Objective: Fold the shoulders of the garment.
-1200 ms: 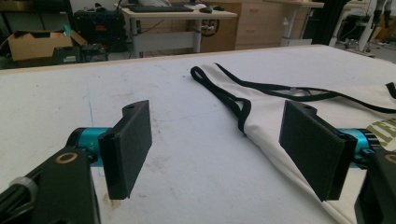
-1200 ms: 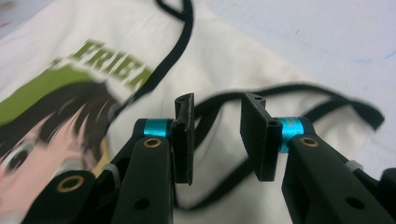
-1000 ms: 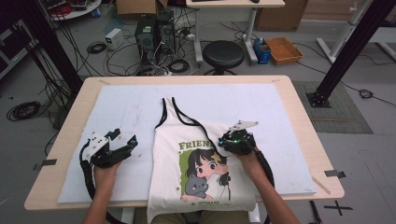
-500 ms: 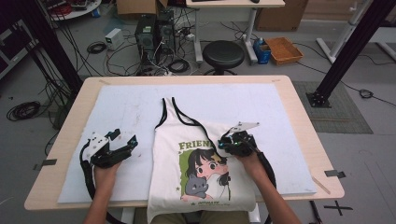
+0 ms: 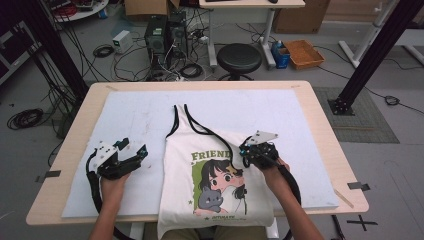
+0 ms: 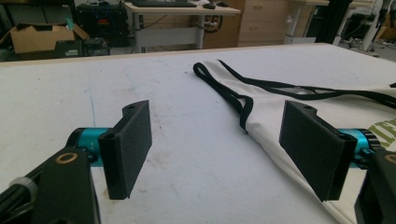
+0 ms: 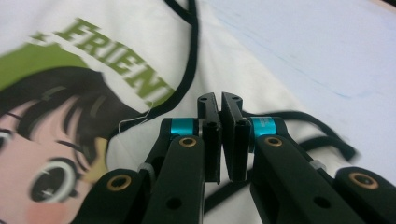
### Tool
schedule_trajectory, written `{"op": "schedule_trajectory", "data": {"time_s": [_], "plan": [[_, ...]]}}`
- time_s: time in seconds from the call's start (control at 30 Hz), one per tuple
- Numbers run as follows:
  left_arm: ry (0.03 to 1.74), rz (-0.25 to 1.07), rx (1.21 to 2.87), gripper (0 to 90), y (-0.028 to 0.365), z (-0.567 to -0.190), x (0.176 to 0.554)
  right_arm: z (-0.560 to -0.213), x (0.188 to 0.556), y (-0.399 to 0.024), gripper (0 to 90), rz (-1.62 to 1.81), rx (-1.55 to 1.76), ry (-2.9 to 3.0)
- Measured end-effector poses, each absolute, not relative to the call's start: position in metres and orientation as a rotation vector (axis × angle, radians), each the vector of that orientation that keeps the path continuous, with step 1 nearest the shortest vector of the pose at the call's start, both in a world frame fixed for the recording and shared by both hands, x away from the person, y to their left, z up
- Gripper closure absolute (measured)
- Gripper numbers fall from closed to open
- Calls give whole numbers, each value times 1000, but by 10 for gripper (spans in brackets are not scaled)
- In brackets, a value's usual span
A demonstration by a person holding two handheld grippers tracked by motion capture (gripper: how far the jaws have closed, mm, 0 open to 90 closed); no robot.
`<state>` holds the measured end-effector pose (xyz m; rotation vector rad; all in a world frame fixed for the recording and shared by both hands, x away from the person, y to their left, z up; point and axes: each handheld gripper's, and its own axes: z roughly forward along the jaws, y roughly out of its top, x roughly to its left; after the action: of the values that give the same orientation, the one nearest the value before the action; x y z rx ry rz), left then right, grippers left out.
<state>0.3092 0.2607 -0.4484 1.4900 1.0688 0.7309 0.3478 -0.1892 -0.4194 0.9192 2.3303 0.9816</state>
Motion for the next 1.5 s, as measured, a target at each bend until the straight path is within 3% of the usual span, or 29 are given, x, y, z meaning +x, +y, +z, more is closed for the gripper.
{"op": "schedule_trajectory", "data": {"time_s": [0.1,0.13,0.17,0.27,0.33,0.53,0.57,0.6,0.63,0.67,0.77,0.97,1.2,1.23,1.27,1.3,1.33,1.5], "plan": [[1076,706,1473,255,258,-438,313,-416,348,-196,863,950,951,2343],[1070,701,1487,255,255,-433,315,-417,350,-198,802,944,991,2381],[1068,708,1496,255,252,-429,318,-421,353,-202,677,916,1069,2369],[1070,682,1533,255,239,-416,333,-423,352,-206,677,962,1080,2350],[1084,656,1594,255,226,-409,348,-423,351,-207,728,1048,1052,2390],[1180,583,1752,270,191,-403,400,-437,352,-200,783,944,1013,2536],[1194,577,1776,272,188,-404,407,-433,350,-203,726,971,1006,2502],[1208,569,1790,272,184,-406,414,-433,350,-203,726,971,1006,2502],[1222,561,1812,277,181,-408,421,-428,349,-208,635,1037,1010,2457],[1238,554,1829,277,178,-411,427,-428,349,-208,635,1037,1010,2457],[1279,534,1862,290,170,-420,445,-423,349,-218,526,1103,1040,2371],[1294,544,1989,306,149,-432,474,-424,347,-236,514,1139,1080,2328],[1315,556,1982,468,145,-446,482,-425,342,-246,513,1163,1085,2322],[1293,543,1989,551,146,-445,481,-425,341,-247,513,1164,1090,2325],[1293,543,1989,725,146,-445,481,-425,341,-247,513,1164,1090,2325],[1260,515,1997,725,144,-445,479,-425,341,-248,512,1162,1092,2325],[1249,510,1997,852,143,-444,478,-425,340,-250,512,1171,1100,2322],[1188,480,1894,863,146,-437,468,-424,339,-253,512,1182,1106,2310]]}}
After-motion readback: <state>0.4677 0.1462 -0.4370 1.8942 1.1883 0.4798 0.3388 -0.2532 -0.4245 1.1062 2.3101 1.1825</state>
